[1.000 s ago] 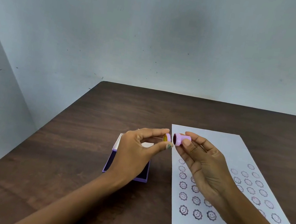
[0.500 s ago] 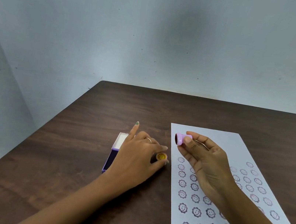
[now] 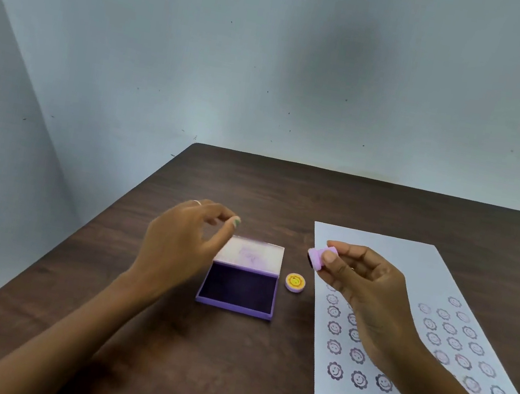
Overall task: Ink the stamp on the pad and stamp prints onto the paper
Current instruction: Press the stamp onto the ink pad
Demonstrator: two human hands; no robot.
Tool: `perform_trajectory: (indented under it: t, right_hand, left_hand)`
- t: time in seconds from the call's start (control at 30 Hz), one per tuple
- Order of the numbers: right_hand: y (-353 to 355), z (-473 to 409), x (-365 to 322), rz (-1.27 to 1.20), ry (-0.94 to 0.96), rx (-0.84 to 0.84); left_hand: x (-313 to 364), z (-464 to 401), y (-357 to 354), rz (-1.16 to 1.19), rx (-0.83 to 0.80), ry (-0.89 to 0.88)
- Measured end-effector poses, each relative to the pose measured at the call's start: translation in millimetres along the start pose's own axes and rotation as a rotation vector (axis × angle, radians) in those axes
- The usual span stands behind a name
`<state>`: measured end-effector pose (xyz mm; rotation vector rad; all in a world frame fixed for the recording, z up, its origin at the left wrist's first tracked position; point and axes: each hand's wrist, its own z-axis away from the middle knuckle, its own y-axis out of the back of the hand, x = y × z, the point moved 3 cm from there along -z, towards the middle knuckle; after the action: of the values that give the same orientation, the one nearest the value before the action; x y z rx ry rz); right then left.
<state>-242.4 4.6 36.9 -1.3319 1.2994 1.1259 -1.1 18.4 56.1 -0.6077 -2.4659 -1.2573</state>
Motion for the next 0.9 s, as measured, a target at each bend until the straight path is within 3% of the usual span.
perform_trajectory:
  t: [0.2, 0.53, 0.9]
  right_hand:
    - [-18, 10, -9, 0.175, 0.169, -0.085]
    - [-79, 19, -11, 0.333, 0.275, -0.383]
    - [-103, 15, -4, 0.431, 0.319, -0.434]
  left_hand:
    - [-27, -1, -2, 0.301, 0.057, 0.186]
    - [-33, -4, -3, 0.351, 0.032, 0.178]
    - [-34, -5, -4, 0.370, 0.009, 0.190]
